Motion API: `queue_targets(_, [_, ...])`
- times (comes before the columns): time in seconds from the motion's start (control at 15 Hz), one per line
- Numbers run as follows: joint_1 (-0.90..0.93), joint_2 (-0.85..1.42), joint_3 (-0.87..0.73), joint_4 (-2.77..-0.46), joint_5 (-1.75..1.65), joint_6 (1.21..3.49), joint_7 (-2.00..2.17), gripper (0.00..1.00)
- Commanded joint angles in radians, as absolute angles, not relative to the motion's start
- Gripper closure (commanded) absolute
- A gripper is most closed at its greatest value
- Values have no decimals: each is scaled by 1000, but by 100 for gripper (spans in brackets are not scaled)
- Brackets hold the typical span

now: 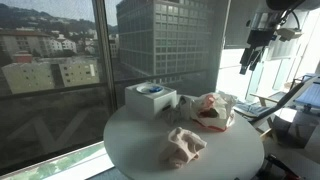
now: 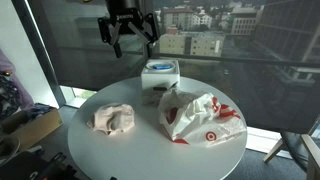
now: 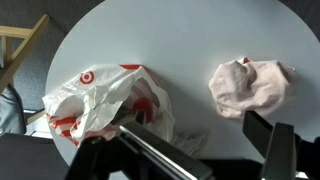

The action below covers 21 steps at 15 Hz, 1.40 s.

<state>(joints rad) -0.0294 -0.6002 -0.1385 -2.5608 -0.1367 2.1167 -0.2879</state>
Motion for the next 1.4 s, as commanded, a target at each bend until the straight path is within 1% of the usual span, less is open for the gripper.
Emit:
queue_targets(0.0, [-33,-601,-135,-2556,-134,2114,-290,0])
queue_targets(0.27, [10,-564,-131,-2548,-105,2116,-323,0])
queue_targets(0.53, [139,-430,-97,-2548,1,2177,-409,0])
queue_targets(0.73, [211,-270,-38,-2502,57,2283,-416,0])
queue_targets(0.87, [225,-160,8,-2458,47,2317,-411,0])
queue_targets(1.33, [217,236,138,-2294,-47,2478,-449,0])
